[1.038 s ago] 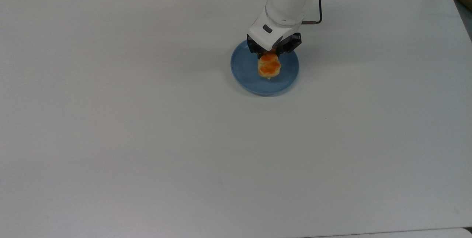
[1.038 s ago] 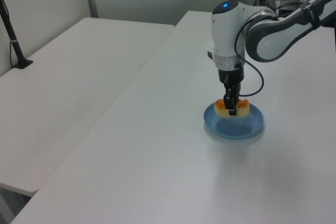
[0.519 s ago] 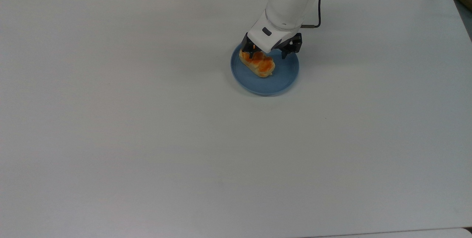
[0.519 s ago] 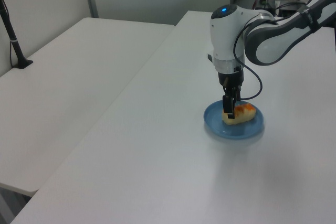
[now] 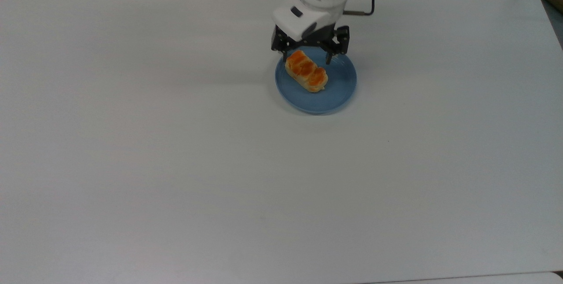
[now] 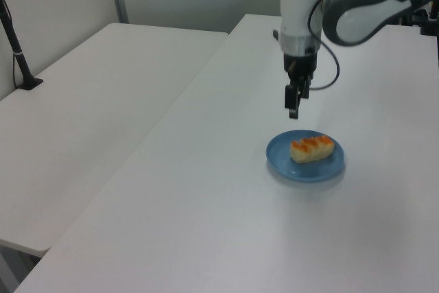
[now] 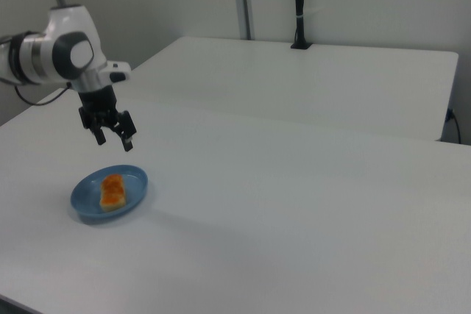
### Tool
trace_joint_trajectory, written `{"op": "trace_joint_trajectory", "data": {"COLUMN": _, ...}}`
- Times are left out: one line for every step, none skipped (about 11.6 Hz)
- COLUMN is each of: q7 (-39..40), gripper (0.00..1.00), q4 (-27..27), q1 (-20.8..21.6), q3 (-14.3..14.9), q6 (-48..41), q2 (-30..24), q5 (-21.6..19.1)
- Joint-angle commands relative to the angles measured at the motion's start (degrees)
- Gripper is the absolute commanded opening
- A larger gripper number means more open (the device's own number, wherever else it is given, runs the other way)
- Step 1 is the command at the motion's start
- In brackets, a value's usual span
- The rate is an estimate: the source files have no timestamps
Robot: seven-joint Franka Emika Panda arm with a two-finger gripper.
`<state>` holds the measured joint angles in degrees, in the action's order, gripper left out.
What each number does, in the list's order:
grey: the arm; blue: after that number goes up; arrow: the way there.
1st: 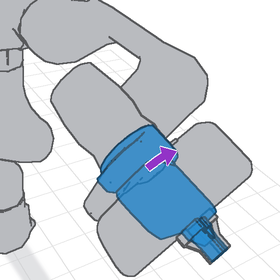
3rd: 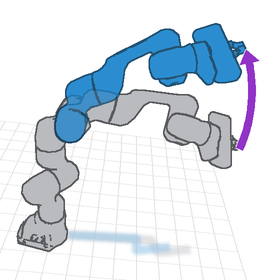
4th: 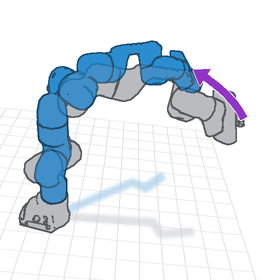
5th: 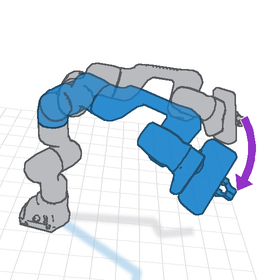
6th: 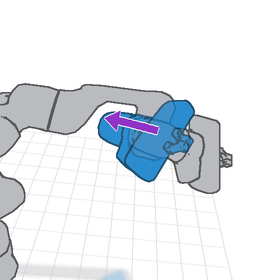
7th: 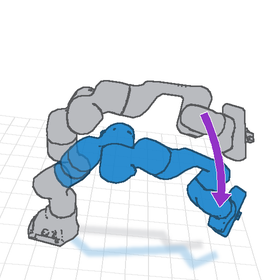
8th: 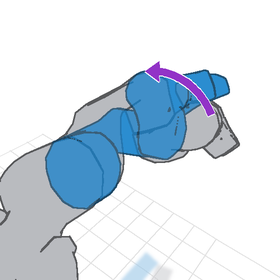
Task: Put the bread on a plate
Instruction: 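Open the gripper and raise it away from the bread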
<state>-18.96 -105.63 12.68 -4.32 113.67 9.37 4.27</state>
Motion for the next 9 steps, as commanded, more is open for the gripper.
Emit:
{"op": "trace_joint_trajectory", "data": {"q7": 3.7, "gripper": 1.0, "q4": 6.2, "q1": -9.3, "q3": -5.2, "q6": -12.2, "q2": -4.6, "q5": 0.4}}
{"op": "trace_joint_trajectory", "data": {"q7": 6.4, "gripper": 1.0, "q4": 8.0, "q1": -10.7, "q3": -5.2, "q6": -15.5, "q2": -5.0, "q5": 0.2}}
{"op": "trace_joint_trajectory", "data": {"q7": 8.1, "gripper": 1.0, "q4": 9.3, "q1": -12.1, "q3": -4.7, "q6": -17.6, "q2": -5.6, "q5": 0.2}}
{"op": "trace_joint_trajectory", "data": {"q7": 10.1, "gripper": 1.0, "q4": 9.3, "q1": -13.5, "q3": -4.3, "q6": -17.8, "q2": -6.2, "q5": 0.2}}
{"op": "trace_joint_trajectory", "data": {"q7": 11.3, "gripper": 1.0, "q4": 9.3, "q1": -14.2, "q3": -4.2, "q6": -18.0, "q2": -6.6, "q5": 0.3}}
{"op": "trace_joint_trajectory", "data": {"q7": 11.3, "gripper": 1.0, "q4": 9.3, "q1": -13.7, "q3": -2.8, "q6": -18.0, "q2": -6.6, "q5": 0.3}}
{"op": "trace_joint_trajectory", "data": {"q7": 11.7, "gripper": 1.0, "q4": 9.3, "q1": -13.5, "q3": -1.3, "q6": -18.0, "q2": -6.6, "q5": 0.2}}
{"op": "trace_joint_trajectory", "data": {"q7": 13.1, "gripper": 1.0, "q4": 9.4, "q1": -13.4, "q3": -0.3, "q6": -18.0, "q2": -6.6, "q5": 0.0}}
{"op": "trace_joint_trajectory", "data": {"q7": 14.8, "gripper": 1.0, "q4": 9.5, "q1": -13.1, "q3": 1.0, "q6": -18.0, "q2": -6.8, "q5": -0.1}}
